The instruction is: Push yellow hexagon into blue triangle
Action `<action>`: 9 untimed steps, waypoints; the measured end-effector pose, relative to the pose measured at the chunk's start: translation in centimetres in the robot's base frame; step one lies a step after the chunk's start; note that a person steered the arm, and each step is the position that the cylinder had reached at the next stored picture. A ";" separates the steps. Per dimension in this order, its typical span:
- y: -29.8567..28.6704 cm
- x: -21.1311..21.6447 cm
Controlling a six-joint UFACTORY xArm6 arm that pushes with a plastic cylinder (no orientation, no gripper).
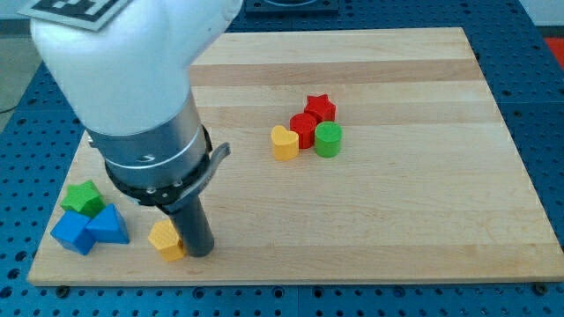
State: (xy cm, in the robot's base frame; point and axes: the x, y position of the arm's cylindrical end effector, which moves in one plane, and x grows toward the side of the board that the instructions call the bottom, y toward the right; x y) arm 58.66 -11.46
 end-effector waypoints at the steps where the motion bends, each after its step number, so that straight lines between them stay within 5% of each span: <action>1: -0.9 -0.1; 7: -4.3 -0.3; 9: -0.8 -0.7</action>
